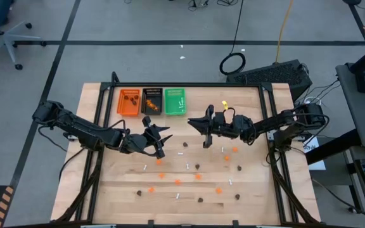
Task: Sort Halloween decoration
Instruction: Put the white bone toy into the green bin, then put the orange spider toy into the black bin
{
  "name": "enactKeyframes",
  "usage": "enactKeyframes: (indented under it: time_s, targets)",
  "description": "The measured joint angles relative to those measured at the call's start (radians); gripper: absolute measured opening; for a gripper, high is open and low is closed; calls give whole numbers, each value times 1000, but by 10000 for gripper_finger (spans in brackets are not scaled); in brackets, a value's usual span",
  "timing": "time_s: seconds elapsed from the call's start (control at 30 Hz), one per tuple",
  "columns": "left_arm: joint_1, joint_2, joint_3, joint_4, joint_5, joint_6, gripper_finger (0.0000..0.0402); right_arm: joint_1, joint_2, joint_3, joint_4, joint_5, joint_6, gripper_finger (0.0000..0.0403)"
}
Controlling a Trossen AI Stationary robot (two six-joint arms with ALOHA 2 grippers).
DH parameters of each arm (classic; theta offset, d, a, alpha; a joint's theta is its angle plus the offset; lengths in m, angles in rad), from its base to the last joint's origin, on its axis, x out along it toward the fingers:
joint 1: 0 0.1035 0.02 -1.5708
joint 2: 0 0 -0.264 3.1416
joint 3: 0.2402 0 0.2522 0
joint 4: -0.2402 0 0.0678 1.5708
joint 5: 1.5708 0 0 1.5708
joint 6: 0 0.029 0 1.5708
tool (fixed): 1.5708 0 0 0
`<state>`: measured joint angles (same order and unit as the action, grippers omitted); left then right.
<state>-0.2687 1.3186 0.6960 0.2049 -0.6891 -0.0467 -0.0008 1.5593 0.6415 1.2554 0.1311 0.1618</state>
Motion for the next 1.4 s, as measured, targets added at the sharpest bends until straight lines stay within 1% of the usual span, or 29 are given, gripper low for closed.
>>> enactKeyframes:
  time_s: [0.1,0.23,0.3,0.37,0.47,0.53,0.67,0.87,1.0,1.1,1.23,1.33,1.4]
  targets:
    - [0,0,0,8,0,0,154,-27,0,0,-34,5,16,0]
    - [0,0,0,26,0,0,154,-68,1,1,-85,103,15,0]
    - [0,0,0,29,0,0,154,-92,19,6,-96,127,14,0]
    - [0,0,0,28,0,0,154,-112,50,25,-94,130,15,0]
    - [0,0,0,28,0,-1,154,-135,118,75,-109,128,13,0]
    - [0,0,0,27,0,-4,154,-147,167,114,-153,127,10,0]
    - [-6,0,0,11,10,-82,154,-172,255,204,-236,128,10,0]
    - [-24,0,0,-18,6,-112,154,-222,354,346,-442,131,60,5]
    - [-43,0,0,-67,3,-184,154,-249,408,427,-570,135,67,27]
    - [-60,0,0,-120,1,-242,154,-258,425,463,-626,134,65,55]
    - [-85,0,0,-177,-3,-302,154,-266,408,469,-660,129,56,99]
    - [-103,0,0,-215,-4,-339,154,-258,372,467,-686,126,14,129]
    - [-118,0,0,-237,-4,-354,154,-236,336,467,-702,90,-20,143]
